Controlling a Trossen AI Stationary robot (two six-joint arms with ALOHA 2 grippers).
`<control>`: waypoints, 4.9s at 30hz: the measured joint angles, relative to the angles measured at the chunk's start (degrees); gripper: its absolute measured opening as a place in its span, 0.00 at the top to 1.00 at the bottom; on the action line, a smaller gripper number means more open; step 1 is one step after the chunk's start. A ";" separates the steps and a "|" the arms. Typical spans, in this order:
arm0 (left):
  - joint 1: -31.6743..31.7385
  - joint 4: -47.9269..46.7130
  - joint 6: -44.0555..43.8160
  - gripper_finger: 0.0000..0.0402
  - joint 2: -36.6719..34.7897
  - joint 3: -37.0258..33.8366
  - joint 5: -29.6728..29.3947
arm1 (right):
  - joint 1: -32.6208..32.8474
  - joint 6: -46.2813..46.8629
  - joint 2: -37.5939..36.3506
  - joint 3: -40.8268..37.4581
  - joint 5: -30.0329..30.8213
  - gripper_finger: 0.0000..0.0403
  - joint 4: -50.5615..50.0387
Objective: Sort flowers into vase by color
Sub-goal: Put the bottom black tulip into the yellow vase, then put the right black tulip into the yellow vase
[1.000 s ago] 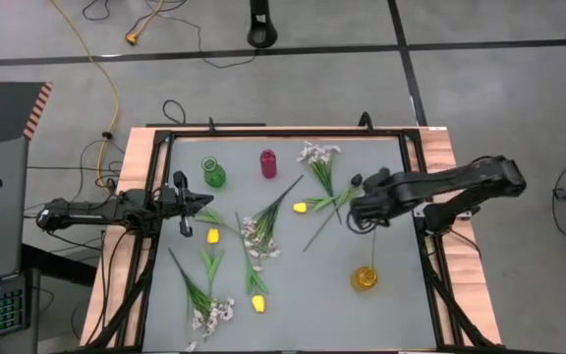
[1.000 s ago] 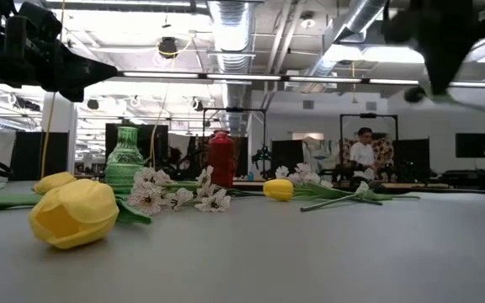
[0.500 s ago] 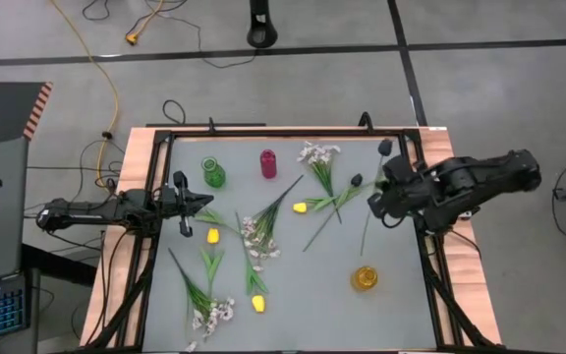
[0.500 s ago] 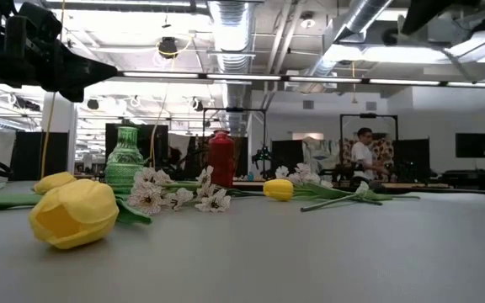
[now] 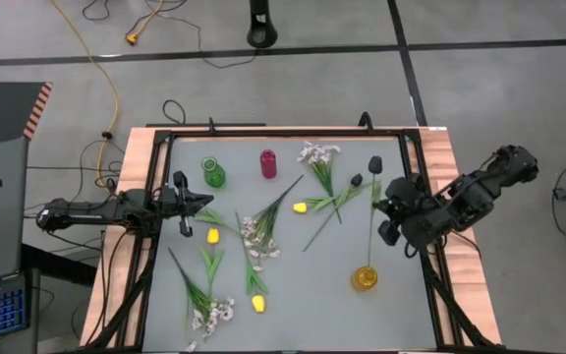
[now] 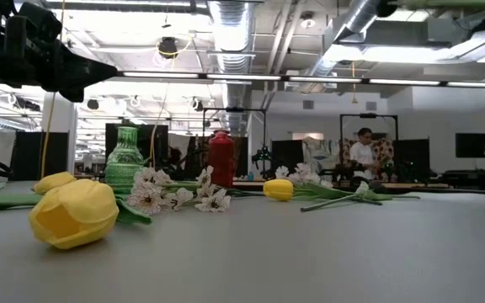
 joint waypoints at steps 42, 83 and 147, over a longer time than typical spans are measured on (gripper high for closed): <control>0.01 0.01 -2.35 1.00 -0.02 0.00 -0.15 | 11.40 3.57 17.44 -1.88 7.26 0.92 -0.18; 0.00 0.03 -2.34 1.00 -0.02 -0.01 -0.20 | 12.38 5.03 23.29 1.07 -7.82 0.69 -0.83; 0.00 0.03 -2.35 1.00 0.00 -0.01 -0.17 | 6.07 -7.15 3.04 16.48 2.62 0.71 -9.93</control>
